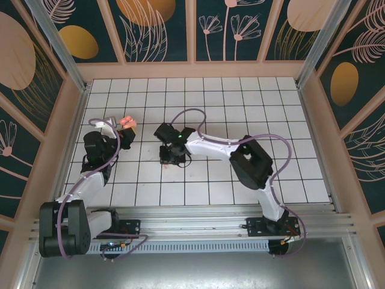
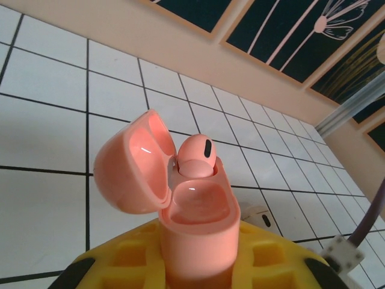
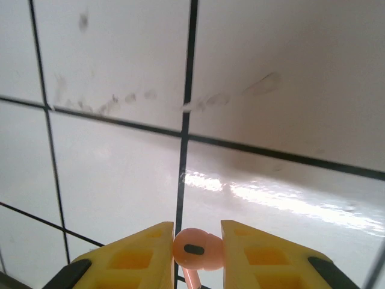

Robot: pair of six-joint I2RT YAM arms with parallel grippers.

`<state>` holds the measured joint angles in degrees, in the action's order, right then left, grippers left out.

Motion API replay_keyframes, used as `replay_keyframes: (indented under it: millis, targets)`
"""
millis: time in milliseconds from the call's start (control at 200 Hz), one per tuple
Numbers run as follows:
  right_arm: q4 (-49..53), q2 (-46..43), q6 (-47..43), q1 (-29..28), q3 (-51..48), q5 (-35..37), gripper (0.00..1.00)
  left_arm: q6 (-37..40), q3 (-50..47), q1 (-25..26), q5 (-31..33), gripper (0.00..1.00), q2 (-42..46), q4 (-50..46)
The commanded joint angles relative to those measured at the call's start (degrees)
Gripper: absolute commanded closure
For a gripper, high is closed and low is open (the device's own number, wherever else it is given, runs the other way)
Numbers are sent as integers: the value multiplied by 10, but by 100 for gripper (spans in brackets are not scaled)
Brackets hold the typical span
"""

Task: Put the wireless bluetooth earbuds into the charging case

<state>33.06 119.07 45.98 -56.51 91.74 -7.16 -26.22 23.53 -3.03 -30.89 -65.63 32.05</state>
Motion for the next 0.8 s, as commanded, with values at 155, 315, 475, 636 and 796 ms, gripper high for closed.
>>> replay_keyframes:
  millis: [155, 315, 475, 636, 796]
  targets:
    - [-158, -145, 28, 28, -118, 96, 77, 28, -19, 52, -57, 94, 1, 88]
    - [-246, -210, -5, 43, -174, 113, 78, 31, -41, 72, -71, 94, 9, 162]
    - [-299, -244, -50, 49, -191, 122, 78, 69, -56, 89, -77, 94, 26, 201]
    - [-326, -263, -99, 49, -182, 131, 78, 127, -52, 119, -87, 94, 32, 199]
    - [-365, -279, -142, 48, -176, 131, 78, 180, -40, 142, -96, 94, 25, 189]
